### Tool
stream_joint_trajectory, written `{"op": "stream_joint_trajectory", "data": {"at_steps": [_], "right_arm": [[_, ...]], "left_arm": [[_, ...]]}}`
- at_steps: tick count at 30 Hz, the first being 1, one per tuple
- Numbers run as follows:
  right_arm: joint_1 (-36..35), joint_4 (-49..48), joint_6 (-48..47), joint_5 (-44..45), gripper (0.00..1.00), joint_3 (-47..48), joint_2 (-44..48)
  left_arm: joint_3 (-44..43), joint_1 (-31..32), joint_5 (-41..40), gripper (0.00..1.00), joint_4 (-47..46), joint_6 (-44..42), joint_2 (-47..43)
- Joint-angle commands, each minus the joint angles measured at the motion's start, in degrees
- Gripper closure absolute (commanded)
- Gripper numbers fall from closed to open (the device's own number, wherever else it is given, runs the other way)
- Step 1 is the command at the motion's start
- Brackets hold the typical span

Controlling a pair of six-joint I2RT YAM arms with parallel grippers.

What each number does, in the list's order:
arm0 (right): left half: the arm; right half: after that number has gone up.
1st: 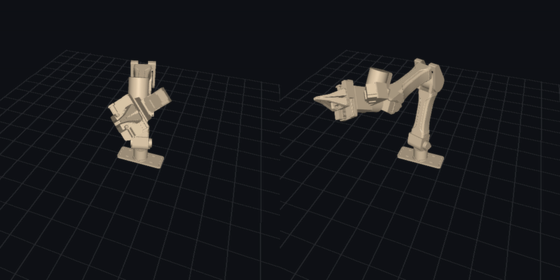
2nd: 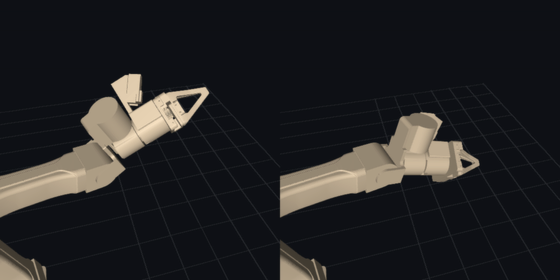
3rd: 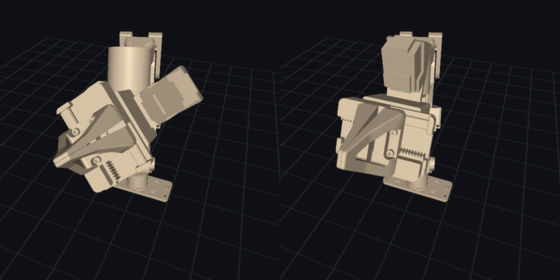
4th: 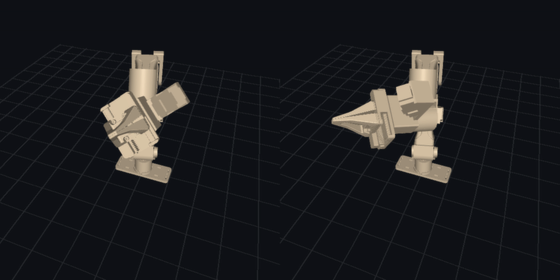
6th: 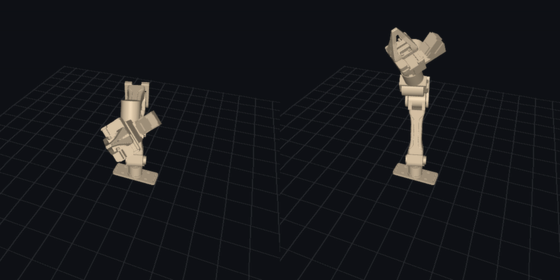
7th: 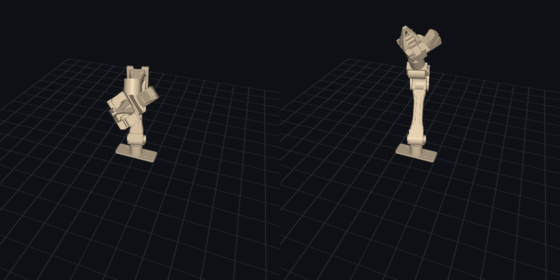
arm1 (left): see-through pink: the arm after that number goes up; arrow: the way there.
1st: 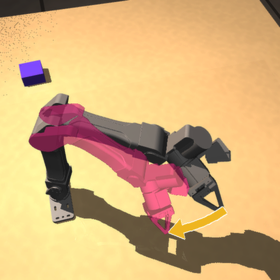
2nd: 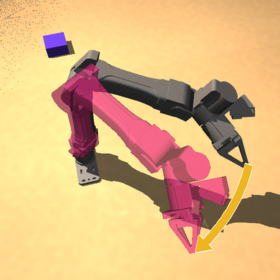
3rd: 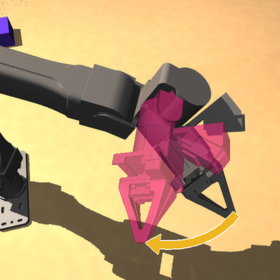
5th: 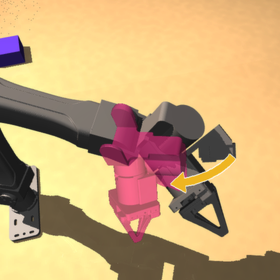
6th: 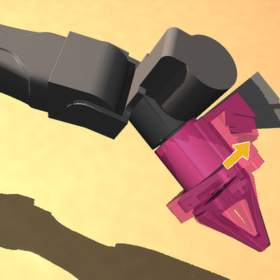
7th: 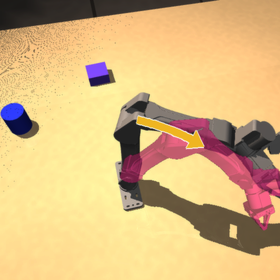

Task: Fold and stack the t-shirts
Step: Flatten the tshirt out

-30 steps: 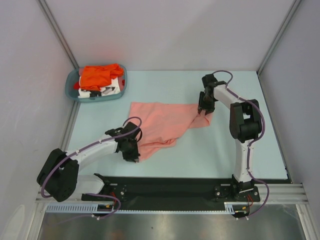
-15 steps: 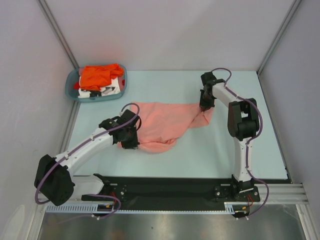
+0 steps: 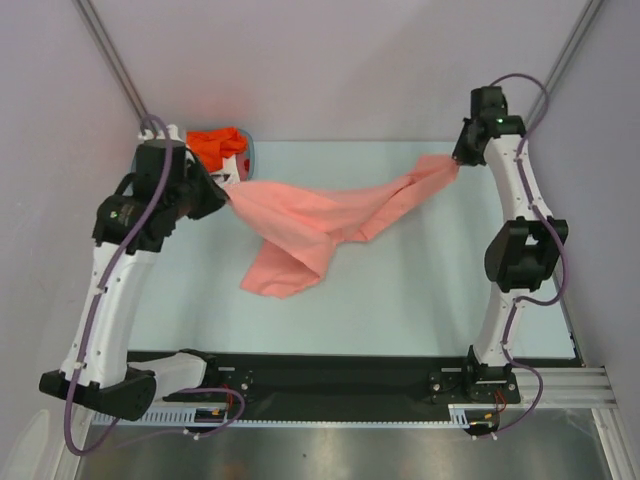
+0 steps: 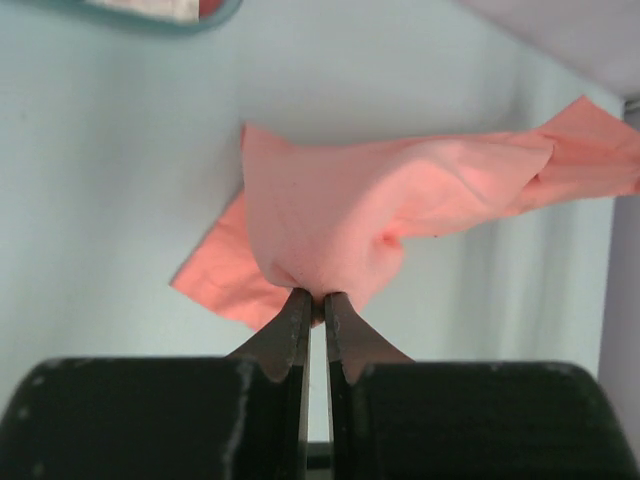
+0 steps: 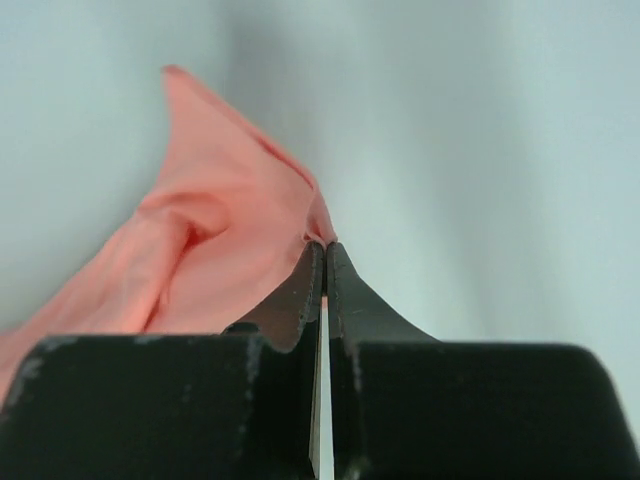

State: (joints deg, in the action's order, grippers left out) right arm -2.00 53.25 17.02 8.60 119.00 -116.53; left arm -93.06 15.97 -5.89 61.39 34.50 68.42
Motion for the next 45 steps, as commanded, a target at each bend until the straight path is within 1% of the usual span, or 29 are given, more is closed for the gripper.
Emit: {"op": "stream_joint_trajectory", "data": {"at_steps": [1,3,4,5,8,10,12,14,17,18,20,23,26,27,29,30,31,32,33,34,36,37,38,39,41,42,43,44,45], "right_arm": [[1.5,3.9,-0.1,0.7,1.0,8.8,3.2],[3.4,5.3,0.3,-0.2,1.0,12.1,3.0],[3.8,6.3,0.5,-0.3,1.0,13.5,3.1],[3.9,6.9,0.6,-0.3,1.0,16.3,3.2],[3.9,8.8,0.9,0.0,1.0,19.4,4.8],[4.2,7.8,1.3,1.1,1.0,18.7,8.5],[4.6,5.8,2.1,2.2,1.0,15.5,13.7],[6.2,3.0,2.8,2.4,1.0,14.1,16.8],[9.3,1.6,4.2,1.7,1.0,16.0,20.4],[10.2,-0.4,4.5,0.3,1.0,16.4,21.3],[11.7,-5.5,4.2,0.1,1.0,16.3,26.8],[12.2,-9.6,4.0,-0.2,1.0,16.3,31.4],[12.2,-14.6,5.0,-2.6,1.0,17.4,32.1],[12.2,-17.1,6.4,-3.8,1.0,17.3,31.7],[12.2,-22.1,8.7,-7.5,1.0,14.5,30.0],[12.2,-23.5,10.8,-8.1,1.0,13.6,29.0],[11.8,-24.9,12.1,-10.9,1.0,13.0,27.8],[11.5,-27.1,13.4,-13.0,1.0,12.4,24.3],[11.1,-27.3,14.7,-13.8,1.0,13.1,22.2],[10.1,-27.1,17.2,-14.7,1.0,14.4,19.2],[8.3,-26.8,18.1,-15.8,1.0,19.2,10.0],[5.2,-26.3,19.4,-17.2,1.0,24.8,0.3],[5.2,-26.2,19.6,-17.2,1.0,24.9,0.2],[4.5,-26.1,20.1,-17.4,1.0,27.8,-5.2],[2.3,-28.1,20.8,-18.4,1.0,28.6,-10.1],[2.2,-29.2,22.1,-18.9,1.0,28.2,-11.8],[0.4,-29.7,22.4,-19.3,1.0,28.3,-15.3],[0.0,-30.2,22.7,-20.2,0.99,28.6,-16.7],[-1.0,-30.2,22.7,-20.7,0.92,28.7,-18.1]], "left_arm": [[-10.0,-2.4,-1.0,1.0,4.8,-3.6,-1.6],[-13.5,-3.9,-1.4,1.0,5.8,-4.2,-2.1],[-16.9,-4.1,-1.8,1.0,6.0,-4.4,-2.2],[-18.5,-4.4,-3.0,1.0,6.5,-4.5,-2.8],[-24.8,-4.5,-5.8,1.0,8.0,-4.4,-3.4],[-28.3,-4.5,-6.6,1.0,8.4,-5.0,-4.5],[-29.2,-4.4,-6.5,1.0,7.1,-6.1,-6.4],[-29.2,-4.5,-6.0,1.0,4.6,-7.0,-7.9],[-29.5,-4.5,-4.2,1.0,2.1,-8.0,-10.1],[-29.6,-4.5,-2.8,1.0,1.7,-8.5,-10.6],[-29.0,-4.5,-0.2,1.0,0.3,-9.1,-12.3],[-25.5,-4.4,3.9,1.0,-1.6,-9.5,-14.8],[-18.9,-4.5,4.9,1.0,-2.5,-8.3,-18.0],[-13.4,-4.4,5.0,1.0,-3.0,-7.9,-18.9],[-6.4,-4.4,5.4,1.0,-6.1,-6.3,-22.7],[0.8,-4.5,5.5,1.0,-7.4,-5.6,-23.7],[4.0,-4.4,7.1,1.0,-9.8,-5.0,-24.5],[7.1,-4.4,7.7,1.0,-11.1,-3.9,-25.2],[12.3,-4.5,7.8,1.0,-12.1,-3.4,-25.4],[14.7,-4.4,7.8,1.0,-14.0,-3.2,-25.3],[20.4,-4.4,6.2,1.0,-15.2,-3.2,-24.3],[23.9,-4.4,2.8,1.0,-16.7,-4.3,-21.6],[24.0,-4.4,1.5,1.0,-16.7,-4.7,-21.6],[24.8,-4.4,-0.2,1.0,-17.0,-5.1,-20.7],[26.5,-4.4,-5.5,1.0,-15.7,-4.9,-17.1],[26.6,-4.5,-9.8,1.0,-15.2,-4.9,-15.6],[26.4,-4.5,-11.1,1.0,-15.2,-5.3,-13.4],[26.4,-4.7,-11.9,1.0,-15.8,-7.1,-12.0],[25.3,-4.8,-14.9,1.0,-15.7,-7.7,-10.9]]}}
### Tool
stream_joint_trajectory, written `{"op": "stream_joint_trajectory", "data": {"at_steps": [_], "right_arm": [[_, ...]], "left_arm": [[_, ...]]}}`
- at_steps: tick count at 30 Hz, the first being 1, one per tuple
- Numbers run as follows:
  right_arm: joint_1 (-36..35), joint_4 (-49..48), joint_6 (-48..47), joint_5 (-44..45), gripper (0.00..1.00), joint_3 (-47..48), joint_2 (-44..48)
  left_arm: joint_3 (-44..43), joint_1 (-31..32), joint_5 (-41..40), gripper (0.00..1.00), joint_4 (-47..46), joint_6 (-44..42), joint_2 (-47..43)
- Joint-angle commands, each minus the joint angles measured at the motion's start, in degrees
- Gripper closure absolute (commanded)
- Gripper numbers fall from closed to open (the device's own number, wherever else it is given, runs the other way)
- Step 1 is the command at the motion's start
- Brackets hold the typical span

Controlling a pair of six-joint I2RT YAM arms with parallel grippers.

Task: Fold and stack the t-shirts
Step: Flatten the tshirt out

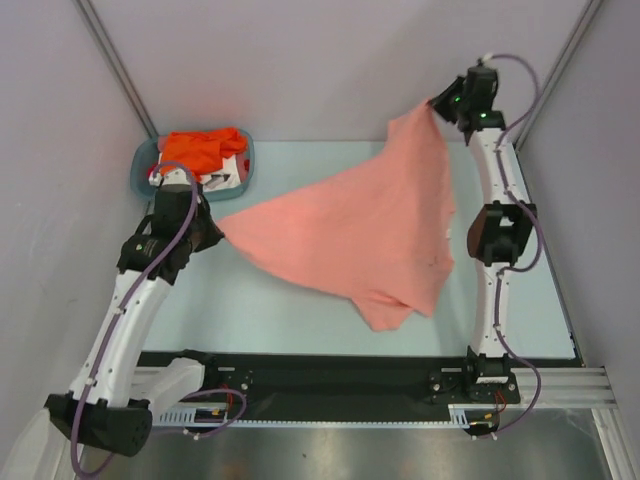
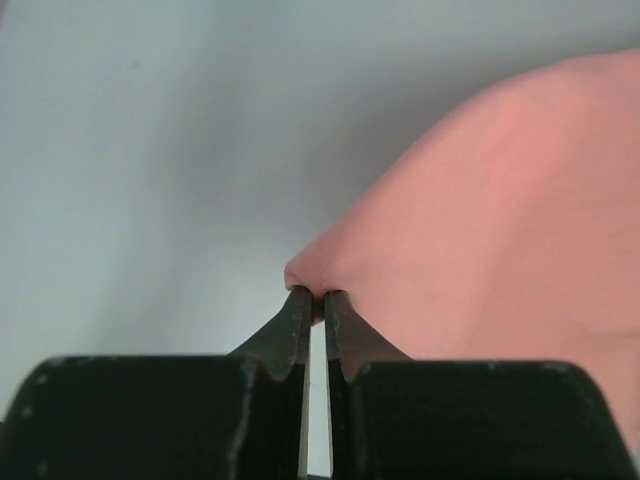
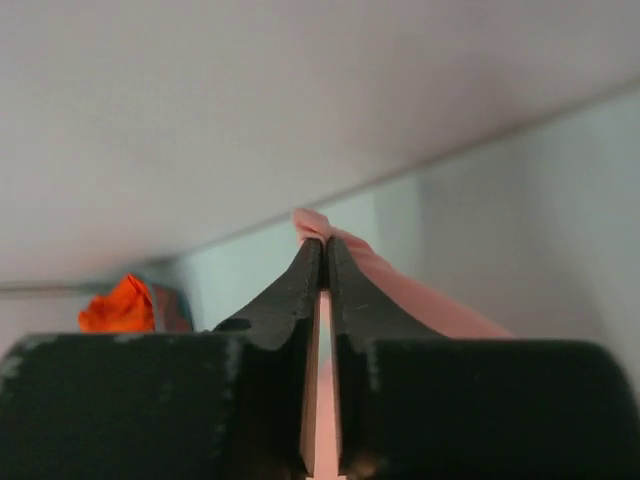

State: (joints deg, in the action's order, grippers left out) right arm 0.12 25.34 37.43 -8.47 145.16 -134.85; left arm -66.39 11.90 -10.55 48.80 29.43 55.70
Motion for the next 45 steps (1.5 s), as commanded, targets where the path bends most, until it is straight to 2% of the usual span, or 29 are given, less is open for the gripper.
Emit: {"op": "stream_joint_trajectory", "data": {"at_steps": [1,2,3,5,7,8,10,12,14,15,16,18,20,21,25,30,33,36,38,45], "right_arm": [[-3.3,-1.9,2.5,-4.0,0.86,2.5,-1.9],[-3.2,1.0,3.3,-6.0,0.77,2.9,-3.0],[-2.8,3.6,3.4,-7.4,0.62,3.6,-3.7],[-2.8,12.8,0.1,-7.8,0.5,3.2,-3.1],[-3.2,17.2,-6.2,-7.8,0.44,-0.6,0.3],[-3.5,20.0,-8.2,-7.4,0.39,-7.4,4.9],[-4.9,22.9,-13.7,-6.1,0.37,-15.3,10.7],[-6.5,26.7,-16.1,-5.0,0.36,-28.3,19.7],[-10.1,25.9,-18.2,-4.5,0.34,-38.4,26.8],[-11.6,24.9,-18.4,-4.5,0.34,-49.8,34.0],[-13.5,23.5,-18.4,-5.8,0.34,-54.8,38.2],[-18.0,20.5,-15.2,-6.4,0.36,-68.9,47.9],[-21.6,17.1,-12.2,-9.4,0.35,-77.6,52.9],[-22.9,15.9,-8.6,-9.3,0.35,-85.1,57.5],[-27.5,11.2,-3.6,-7.9,0.33,-96.9,63.3],[-27.2,7.6,-3.4,-5.9,0.24,-102.9,65.1],[-26.5,2.9,-3.2,-6.0,0.25,-104.9,63.2],[-24.1,-1.8,-1.3,-8.8,0.35,-105.8,59.4],[-23.1,-3.3,-0.3,-10.6,0.38,-105.6,57.5],[-21.7,-2.8,1.1,-10.3,0.33,-106.7,56.8]], "left_arm": [[-2.1,-1.3,-11.5,1.0,-2.2,-2.8,3.2],[-2.9,-1.9,-12.0,1.0,-2.0,-3.5,6.1],[-3.9,-2.8,-12.0,1.0,-1.9,-4.0,7.3],[-4.4,-4.9,-13.0,1.0,-1.7,-5.0,10.2],[-4.5,-6.5,-11.7,1.0,-2.0,-6.1,11.5],[-4.3,-6.7,-11.1,1.0,-2.0,-6.9,12.4],[-2.9,-6.8,-8.5,1.0,-2.7,-7.7,12.8],[-0.3,-6.8,-4.9,0.99,-3.0,-7.3,12.0],[2.1,-6.7,-1.4,0.97,-4.4,-6.8,10.3],[4.2,-6.7,-0.8,0.96,-4.5,-6.4,8.8],[5.2,-6.7,-0.4,0.96,-4.2,-6.1,8.2],[7.8,-6.7,0.6,0.96,-3.7,-5.5,6.9],[9.5,-6.7,1.2,0.96,-2.9,-5.1,5.2],[11.3,-6.7,1.9,0.96,-2.9,-4.8,4.5],[14.8,-6.8,4.0,0.96,-3.2,-3.9,1.3],[16.3,-6.7,6.1,0.96,-2.8,-3.8,-0.5],[15.4,-6.7,6.2,0.96,-2.5,-3.8,-0.6],[14.5,-6.7,6.4,0.96,-1.5,-3.7,-0.3],[14.4,-6.7,6.4,0.96,-1.2,-3.3,-0.4],[13.9,-6.8,5.0,0.96,-0.3,-2.7,0.3]]}}
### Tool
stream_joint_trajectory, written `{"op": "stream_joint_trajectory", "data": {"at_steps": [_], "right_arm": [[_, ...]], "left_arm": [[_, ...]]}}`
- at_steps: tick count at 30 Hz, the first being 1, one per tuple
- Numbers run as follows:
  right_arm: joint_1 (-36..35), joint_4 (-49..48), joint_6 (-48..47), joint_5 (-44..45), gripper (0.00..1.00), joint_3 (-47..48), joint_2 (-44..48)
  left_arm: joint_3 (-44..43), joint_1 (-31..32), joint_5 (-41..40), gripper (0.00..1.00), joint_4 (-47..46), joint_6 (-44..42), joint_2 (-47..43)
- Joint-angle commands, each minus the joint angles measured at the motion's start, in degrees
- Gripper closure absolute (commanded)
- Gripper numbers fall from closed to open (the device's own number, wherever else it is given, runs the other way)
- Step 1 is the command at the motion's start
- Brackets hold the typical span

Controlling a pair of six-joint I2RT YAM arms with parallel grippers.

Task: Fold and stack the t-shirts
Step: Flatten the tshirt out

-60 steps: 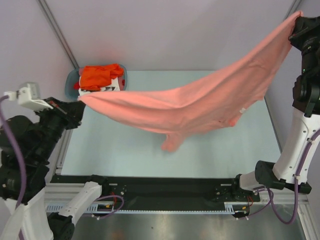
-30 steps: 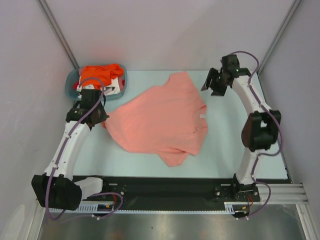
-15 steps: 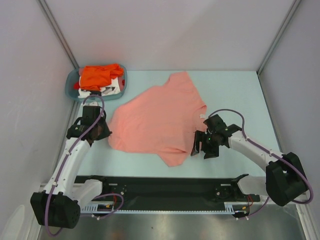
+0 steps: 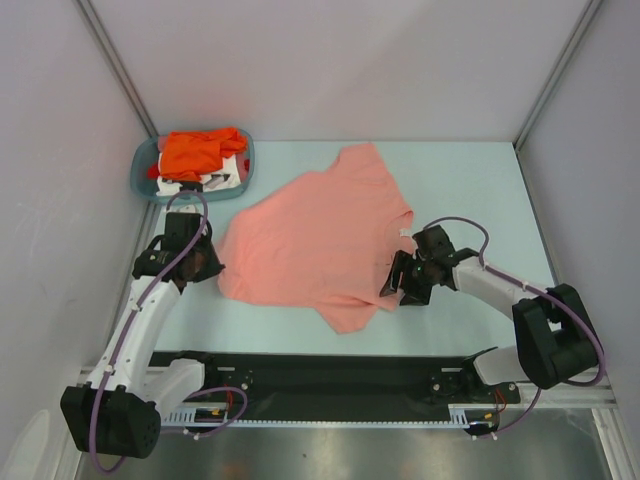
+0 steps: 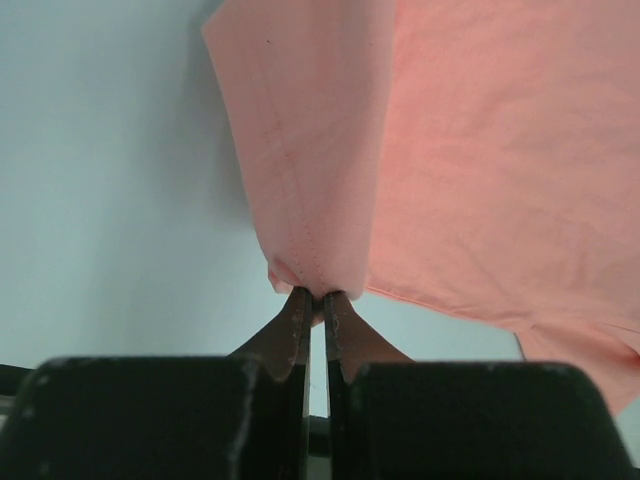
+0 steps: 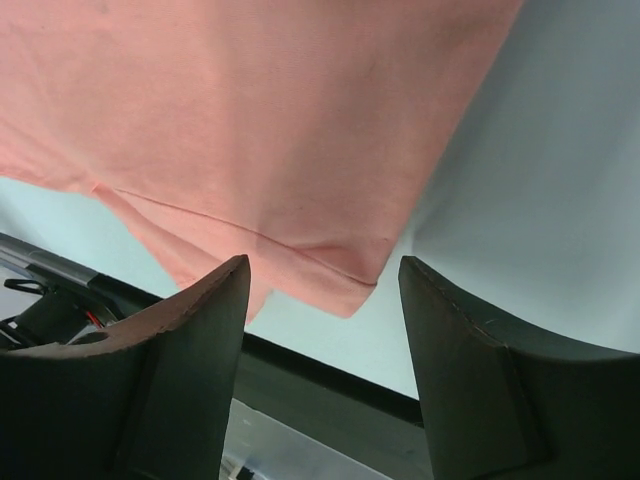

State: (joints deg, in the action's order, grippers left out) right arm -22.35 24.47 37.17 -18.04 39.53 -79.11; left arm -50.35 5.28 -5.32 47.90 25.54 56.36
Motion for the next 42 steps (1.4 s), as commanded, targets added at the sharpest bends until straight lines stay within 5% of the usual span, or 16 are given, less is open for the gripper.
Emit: {"op": "stream_joint_trajectory", "data": {"at_steps": [1,7,11,13,19,23,31,36,42], "right_arm": [[1.2,-2.3,1.6,-1.2,0.33,-1.2,0.8],[2.0,-4.7,2.5,-2.8,0.48,-2.1,-0.7],[3.3,-1.4,2.1,-2.8,0.91,0.5,2.7],[4.7,3.8,1.6,-2.6,1.0,2.1,5.3],[6.5,24.1,-0.3,3.4,1.0,14.2,15.9],[10.9,26.3,-2.2,3.5,1.0,21.5,14.9],[13.2,7.4,-1.0,-5.1,1.0,34.8,-14.7],[13.3,13.0,-6.2,-4.4,0.56,51.5,-28.6],[16.6,21.2,-15.1,4.9,0.41,49.8,-24.6]], "left_arm": [[-2.2,-0.3,-0.4,0.96,0.6,1.4,-0.1],[-3.6,-0.3,-0.9,0.96,0.8,1.4,1.7],[-4.5,-0.2,-0.9,0.96,0.8,1.4,2.8],[-4.8,-0.2,-0.9,0.97,0.9,1.5,3.0],[-5.7,-0.3,-0.7,0.98,1.8,0.8,4.0],[-7.0,-0.3,-1.9,1.0,2.9,-0.3,5.4],[-10.5,-0.5,-4.3,1.0,0.5,-1.2,11.6],[-13.8,-0.7,-5.0,1.0,-1.7,-2.1,18.7],[-15.1,-0.7,-5.2,0.99,-1.3,-2.2,21.0]]}}
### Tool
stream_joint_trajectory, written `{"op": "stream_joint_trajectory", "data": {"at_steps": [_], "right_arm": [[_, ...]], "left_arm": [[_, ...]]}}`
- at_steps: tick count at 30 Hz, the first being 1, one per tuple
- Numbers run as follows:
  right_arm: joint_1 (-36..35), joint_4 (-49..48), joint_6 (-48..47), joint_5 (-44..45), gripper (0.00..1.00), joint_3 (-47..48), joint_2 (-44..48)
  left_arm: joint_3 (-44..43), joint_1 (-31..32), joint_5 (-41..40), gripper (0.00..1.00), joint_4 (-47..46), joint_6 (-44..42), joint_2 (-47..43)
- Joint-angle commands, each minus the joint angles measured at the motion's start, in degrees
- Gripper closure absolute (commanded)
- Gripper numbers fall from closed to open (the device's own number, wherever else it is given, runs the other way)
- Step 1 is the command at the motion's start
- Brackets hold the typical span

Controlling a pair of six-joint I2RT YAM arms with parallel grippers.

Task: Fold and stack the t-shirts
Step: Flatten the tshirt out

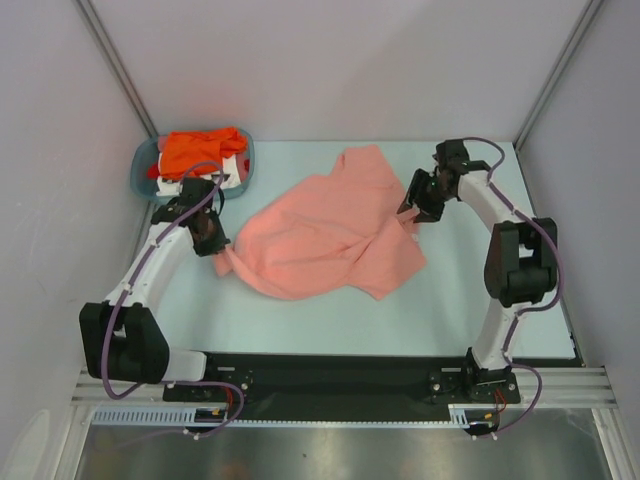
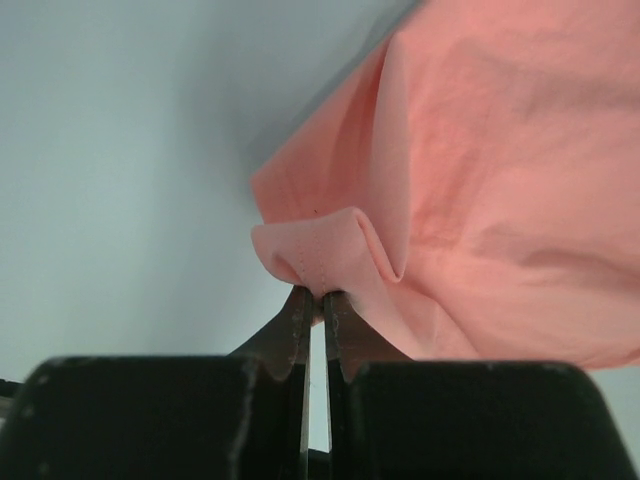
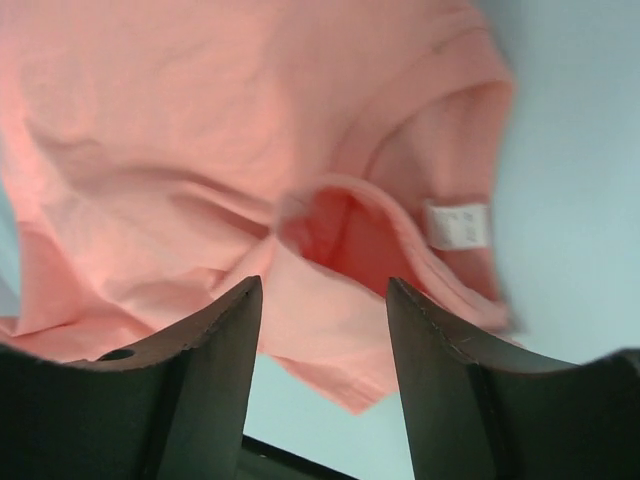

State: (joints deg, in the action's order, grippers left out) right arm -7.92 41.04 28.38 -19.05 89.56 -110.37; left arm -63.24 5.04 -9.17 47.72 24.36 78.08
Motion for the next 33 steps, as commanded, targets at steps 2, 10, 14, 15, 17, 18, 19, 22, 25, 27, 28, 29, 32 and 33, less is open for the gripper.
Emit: {"op": "stream_joint_trajectory", "data": {"at_steps": [2,10,14,15,17,18,19,22,25,27,28,29,32,33], "right_arm": [[3.6,4.7,-7.5,8.0,0.41,-6.7,10.4],[5.6,-1.7,-17.0,0.7,0.61,-19.7,13.3],[5.8,-4.9,-17.7,0.4,0.52,-20.3,11.4],[6.0,-4.6,-17.7,0.6,0.5,-20.1,10.8],[6.2,-3.7,-17.5,0.4,0.47,-20.5,10.3],[6.3,-4.2,-17.5,0.4,0.46,-21.8,10.4],[6.3,-4.5,-17.5,0.1,0.47,-22.3,10.4],[6.3,-5.3,-17.4,-1.6,0.5,-23.6,9.3],[6.3,-4.9,-17.8,-2.3,0.57,-23.2,7.3],[6.3,-5.0,-17.8,-2.4,0.57,-23.1,6.7],[6.3,-5.2,-17.7,-2.3,0.55,-23.2,6.4],[6.3,-5.4,-17.8,-2.5,0.55,-23.2,6.0],[6.3,-4.6,-17.7,-2.2,0.53,-22.6,4.5],[6.3,-4.7,-17.8,-2.1,0.52,-22.7,4.2]], "left_arm": [[-1.5,-0.5,-1.0,0.99,-1.4,-0.6,-1.8],[1.6,-0.5,2.3,0.98,-1.6,0.9,-2.8],[2.1,-0.5,3.2,0.98,-1.5,1.1,-3.1],[1.8,-0.5,3.4,0.98,-1.3,1.0,-3.0],[1.7,-0.5,3.7,0.98,-1.5,1.2,-3.0],[1.7,-0.5,3.7,0.98,-1.6,1.3,-3.0],[1.7,-0.5,3.8,0.98,-1.7,1.5,-2.9],[1.7,-0.5,4.4,0.98,-1.9,1.7,-2.2],[1.5,-0.5,4.9,0.99,-2.3,1.7,-1.4],[1.2,-0.5,5.0,0.99,-2.3,1.7,-1.2],[1.1,-0.5,5.0,0.99,-2.3,1.8,-1.1],[1.0,-0.5,5.0,0.99,-2.3,1.8,-1.0],[0.9,-0.6,5.0,0.99,-2.5,1.7,-0.7],[0.8,-0.6,5.0,0.99,-2.4,1.7,-0.6]]}}
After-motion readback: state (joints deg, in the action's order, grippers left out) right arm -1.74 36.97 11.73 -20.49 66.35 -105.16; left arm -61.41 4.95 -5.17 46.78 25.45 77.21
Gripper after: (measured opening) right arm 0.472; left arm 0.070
